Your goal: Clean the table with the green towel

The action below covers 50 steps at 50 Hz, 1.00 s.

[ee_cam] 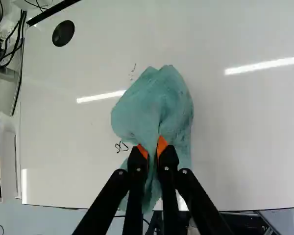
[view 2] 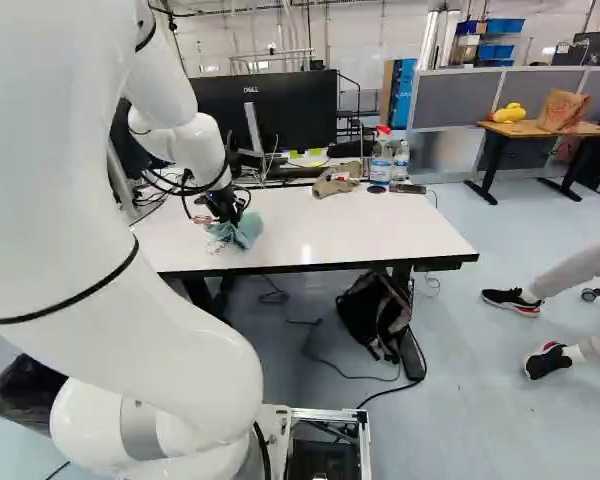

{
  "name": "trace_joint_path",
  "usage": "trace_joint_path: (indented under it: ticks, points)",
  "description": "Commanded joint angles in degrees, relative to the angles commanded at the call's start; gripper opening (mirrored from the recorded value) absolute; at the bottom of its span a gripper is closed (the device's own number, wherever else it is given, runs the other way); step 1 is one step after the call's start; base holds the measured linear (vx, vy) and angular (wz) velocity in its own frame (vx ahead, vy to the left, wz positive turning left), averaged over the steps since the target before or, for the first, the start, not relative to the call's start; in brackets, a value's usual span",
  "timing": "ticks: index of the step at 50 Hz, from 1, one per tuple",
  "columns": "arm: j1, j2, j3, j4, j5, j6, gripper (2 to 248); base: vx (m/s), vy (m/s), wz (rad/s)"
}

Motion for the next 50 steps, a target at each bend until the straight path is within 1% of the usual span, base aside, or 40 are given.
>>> trace_joint_path:
  ticks: [29, 44, 50]
  points:
    - [0.00, -5.55, -1.21, 0.00, 0.00, 0.00, 41, 0.000, 0.000, 0.000]
    - [0.00, -5.56, -1.22, 0.00, 0.00, 0.00, 41, 0.000, 0.000, 0.000]
    - [-0.31, -6.04, -1.75, 0.00, 0.00, 0.00, 41, 0.000, 0.000, 0.000]
